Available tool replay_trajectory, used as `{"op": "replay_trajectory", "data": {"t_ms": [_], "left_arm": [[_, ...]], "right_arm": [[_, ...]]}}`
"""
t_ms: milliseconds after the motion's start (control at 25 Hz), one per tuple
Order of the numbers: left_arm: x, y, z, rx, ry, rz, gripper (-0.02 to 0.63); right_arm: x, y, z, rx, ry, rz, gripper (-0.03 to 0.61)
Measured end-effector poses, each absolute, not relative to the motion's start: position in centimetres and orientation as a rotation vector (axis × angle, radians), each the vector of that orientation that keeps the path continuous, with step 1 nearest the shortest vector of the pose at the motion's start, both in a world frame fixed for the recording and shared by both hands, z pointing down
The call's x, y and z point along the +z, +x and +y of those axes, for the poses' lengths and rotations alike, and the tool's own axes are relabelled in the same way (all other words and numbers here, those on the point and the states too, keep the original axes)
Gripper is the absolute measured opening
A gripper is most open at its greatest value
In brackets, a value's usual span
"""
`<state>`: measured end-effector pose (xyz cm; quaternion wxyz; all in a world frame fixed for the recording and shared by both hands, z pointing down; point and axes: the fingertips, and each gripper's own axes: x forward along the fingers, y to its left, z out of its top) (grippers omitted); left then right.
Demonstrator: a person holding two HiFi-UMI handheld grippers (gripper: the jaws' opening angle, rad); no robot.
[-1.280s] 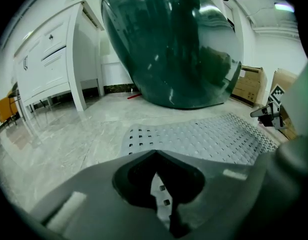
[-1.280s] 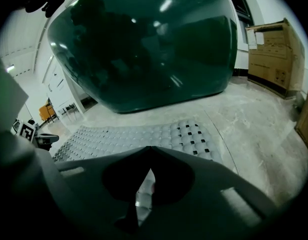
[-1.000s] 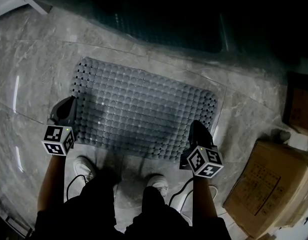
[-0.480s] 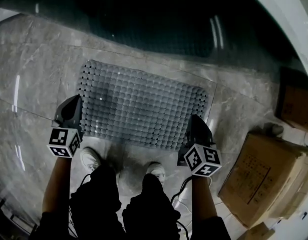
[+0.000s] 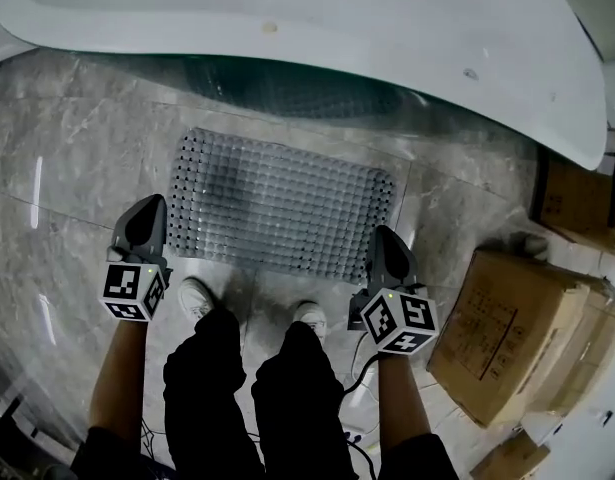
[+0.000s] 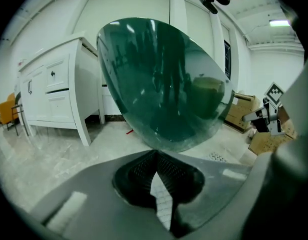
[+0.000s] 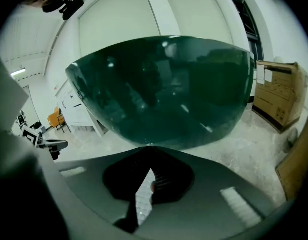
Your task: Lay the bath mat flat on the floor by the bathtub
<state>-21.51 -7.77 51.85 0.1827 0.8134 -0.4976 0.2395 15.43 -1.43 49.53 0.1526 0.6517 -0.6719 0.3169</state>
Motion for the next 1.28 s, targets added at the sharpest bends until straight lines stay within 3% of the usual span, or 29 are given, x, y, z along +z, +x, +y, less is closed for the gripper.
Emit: {"op": "replay_trajectory", "data": {"t_ms": [1280], "left_arm": [[20.8, -19.5, -7.5, 0.607, 2.454, -1.291, 0.0]], "right_arm": [[16.7, 10.2, -2.3, 0.787, 2.048, -1.953, 0.026]]}}
